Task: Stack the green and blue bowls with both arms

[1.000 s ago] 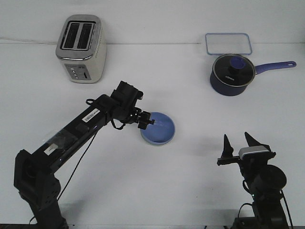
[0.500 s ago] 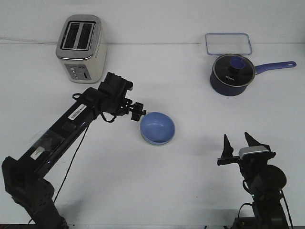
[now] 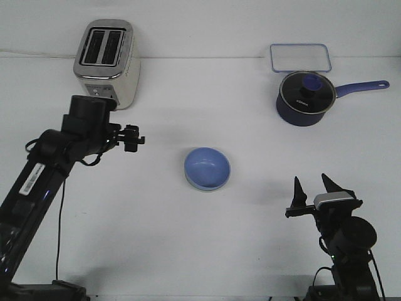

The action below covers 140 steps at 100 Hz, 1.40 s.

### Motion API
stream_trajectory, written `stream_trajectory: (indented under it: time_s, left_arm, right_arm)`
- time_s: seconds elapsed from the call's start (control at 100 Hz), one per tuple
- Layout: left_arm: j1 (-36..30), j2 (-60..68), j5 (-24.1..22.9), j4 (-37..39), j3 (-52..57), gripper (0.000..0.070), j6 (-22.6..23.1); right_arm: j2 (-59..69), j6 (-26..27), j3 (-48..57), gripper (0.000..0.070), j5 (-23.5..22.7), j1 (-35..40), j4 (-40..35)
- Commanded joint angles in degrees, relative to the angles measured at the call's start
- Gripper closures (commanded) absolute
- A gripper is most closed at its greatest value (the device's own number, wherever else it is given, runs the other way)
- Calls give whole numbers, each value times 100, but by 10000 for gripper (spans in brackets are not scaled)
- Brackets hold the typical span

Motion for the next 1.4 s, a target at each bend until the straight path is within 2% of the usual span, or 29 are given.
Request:
stream_trajectory:
  time_s: [0.0, 0.29, 0.63, 0.79, 0.98, 1.12, 1.39]
  left_arm:
    - [173, -345, -17, 238, -282, 319, 90]
    - [815, -2441, -17, 1709, -2483, 319, 94]
    - [848, -4277, -17, 3213, -4710, 318, 328]
    - [848, -4677, -17, 4061, -5552, 316, 197]
    - [848, -4638, -17, 4533, -6043, 313, -50]
    - [848, -4623, -17, 4736, -6043, 314, -57]
    - [848, -4631, -15, 4771, -6041, 319, -59]
  right_arm:
    - [22, 57, 35, 208, 22, 4, 52]
    - [22, 57, 33, 208, 22, 4, 55]
    - [22, 57, 35, 209, 20, 4, 55]
    - [22, 59, 35, 209, 20, 4, 55]
    - [22, 57, 35, 209, 20, 4, 55]
    - [22, 57, 35, 209, 22, 4, 59]
    - [22, 57, 35, 209, 22, 4, 59]
